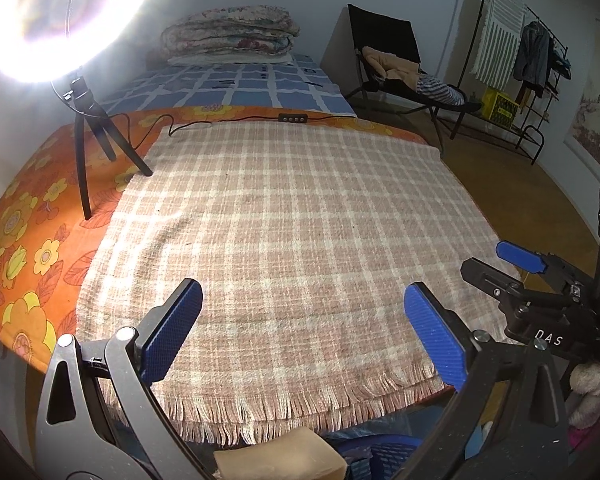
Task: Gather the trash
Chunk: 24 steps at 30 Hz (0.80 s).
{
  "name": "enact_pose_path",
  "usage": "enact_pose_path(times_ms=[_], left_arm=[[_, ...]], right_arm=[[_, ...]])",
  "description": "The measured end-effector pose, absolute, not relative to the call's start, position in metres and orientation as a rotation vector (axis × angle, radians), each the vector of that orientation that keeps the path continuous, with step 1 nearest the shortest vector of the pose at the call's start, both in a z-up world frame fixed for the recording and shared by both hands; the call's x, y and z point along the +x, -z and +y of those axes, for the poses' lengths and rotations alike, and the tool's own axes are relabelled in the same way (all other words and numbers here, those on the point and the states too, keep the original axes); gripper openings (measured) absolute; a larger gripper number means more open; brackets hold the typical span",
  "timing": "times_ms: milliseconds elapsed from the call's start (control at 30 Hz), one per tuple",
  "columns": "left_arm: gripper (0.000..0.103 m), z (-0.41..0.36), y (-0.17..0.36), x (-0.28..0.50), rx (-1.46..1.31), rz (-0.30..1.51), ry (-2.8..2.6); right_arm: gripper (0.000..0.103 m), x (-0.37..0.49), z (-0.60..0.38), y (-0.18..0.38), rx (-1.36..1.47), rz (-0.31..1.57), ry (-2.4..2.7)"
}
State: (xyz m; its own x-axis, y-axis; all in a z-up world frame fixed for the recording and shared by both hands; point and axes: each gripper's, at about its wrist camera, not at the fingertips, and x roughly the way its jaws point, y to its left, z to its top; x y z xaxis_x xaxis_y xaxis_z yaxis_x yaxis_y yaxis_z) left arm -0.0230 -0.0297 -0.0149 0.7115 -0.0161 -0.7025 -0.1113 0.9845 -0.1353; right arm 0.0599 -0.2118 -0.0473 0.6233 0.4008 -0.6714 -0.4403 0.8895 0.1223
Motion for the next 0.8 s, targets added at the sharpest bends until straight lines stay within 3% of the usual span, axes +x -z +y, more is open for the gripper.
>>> enact_pose_path(times_ms=[800], left_arm=[[0.103,-0.029,0.0144,-0.0237,-0.135,0.784,-0.085]], right_arm=[[0.08,0.061,-0.212,0.0555,-0.06,0.772,-0.491]])
